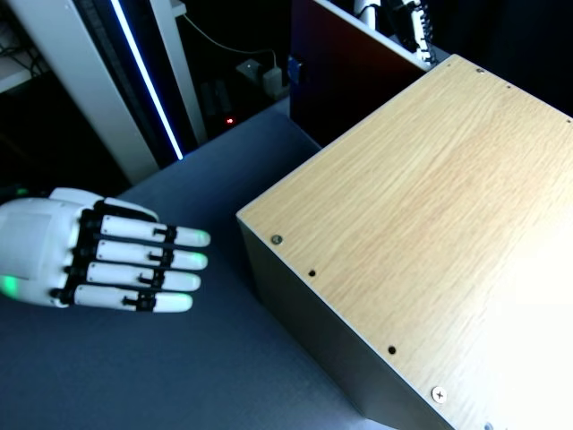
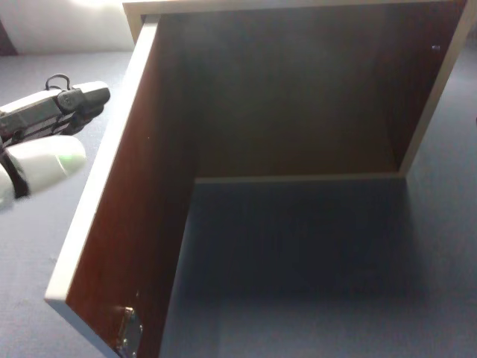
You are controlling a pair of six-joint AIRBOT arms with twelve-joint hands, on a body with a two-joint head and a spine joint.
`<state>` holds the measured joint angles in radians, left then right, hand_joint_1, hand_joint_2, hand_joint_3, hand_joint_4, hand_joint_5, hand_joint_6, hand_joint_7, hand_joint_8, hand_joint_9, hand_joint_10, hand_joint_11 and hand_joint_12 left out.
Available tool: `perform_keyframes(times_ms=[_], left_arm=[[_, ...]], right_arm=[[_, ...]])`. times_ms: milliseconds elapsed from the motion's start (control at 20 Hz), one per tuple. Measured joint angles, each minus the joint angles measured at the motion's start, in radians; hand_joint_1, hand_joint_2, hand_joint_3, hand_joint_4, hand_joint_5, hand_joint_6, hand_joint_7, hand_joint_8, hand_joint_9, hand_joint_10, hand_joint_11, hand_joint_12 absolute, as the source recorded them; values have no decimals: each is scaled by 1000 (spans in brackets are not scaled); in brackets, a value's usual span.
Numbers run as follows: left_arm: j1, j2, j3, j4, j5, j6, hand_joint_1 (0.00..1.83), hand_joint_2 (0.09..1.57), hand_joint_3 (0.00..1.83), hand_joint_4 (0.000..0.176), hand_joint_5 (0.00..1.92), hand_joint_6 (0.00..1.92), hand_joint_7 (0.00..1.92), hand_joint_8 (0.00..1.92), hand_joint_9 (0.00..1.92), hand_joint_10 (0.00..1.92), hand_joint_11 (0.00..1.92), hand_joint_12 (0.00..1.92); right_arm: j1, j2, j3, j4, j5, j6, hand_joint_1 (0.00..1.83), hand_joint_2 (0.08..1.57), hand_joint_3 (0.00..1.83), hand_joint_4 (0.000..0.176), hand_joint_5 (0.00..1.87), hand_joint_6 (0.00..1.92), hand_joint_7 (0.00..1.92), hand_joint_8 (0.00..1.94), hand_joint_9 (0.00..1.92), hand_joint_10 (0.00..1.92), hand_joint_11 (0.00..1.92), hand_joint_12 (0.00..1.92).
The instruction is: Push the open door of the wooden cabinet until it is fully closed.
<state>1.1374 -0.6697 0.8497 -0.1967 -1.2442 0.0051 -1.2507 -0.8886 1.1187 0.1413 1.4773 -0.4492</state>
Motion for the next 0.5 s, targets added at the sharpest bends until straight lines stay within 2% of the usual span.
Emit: perform_keyframes(times_ms=[100,200,350,400,450,500], left_arm=[[0,0,0,-2,-1,0,62,1433,5,24,197,0,215,1,169,0,155,38],[0,0,0,3,1,0,95,1450,6,0,179,0,195,0,163,0,144,22],[-5,0,0,34,20,0,103,1432,0,0,188,2,191,0,147,0,160,19],[-10,-2,0,44,34,0,32,1423,0,22,192,2,228,9,189,11,190,28],[-14,-7,3,57,48,0,6,1416,0,30,194,2,249,10,215,14,213,33],[-20,-8,5,67,63,0,0,1390,0,63,189,0,253,9,215,11,227,38]], right_arm=[[0,0,0,2,-1,0,589,1449,1,0,475,1,497,1,406,3,142,528],[0,0,0,3,-1,1,600,1451,0,0,478,1,504,2,410,3,154,519],[0,0,0,4,-1,1,608,1448,0,0,476,0,502,1,398,0,128,506],[0,0,0,4,-1,2,608,1448,0,0,470,0,498,0,397,0,132,505],[0,0,0,3,-2,3,610,1448,0,0,467,0,494,0,393,0,128,501],[0,0,0,3,-1,3,631,1446,0,0,467,0,492,0,393,0,129,495]])
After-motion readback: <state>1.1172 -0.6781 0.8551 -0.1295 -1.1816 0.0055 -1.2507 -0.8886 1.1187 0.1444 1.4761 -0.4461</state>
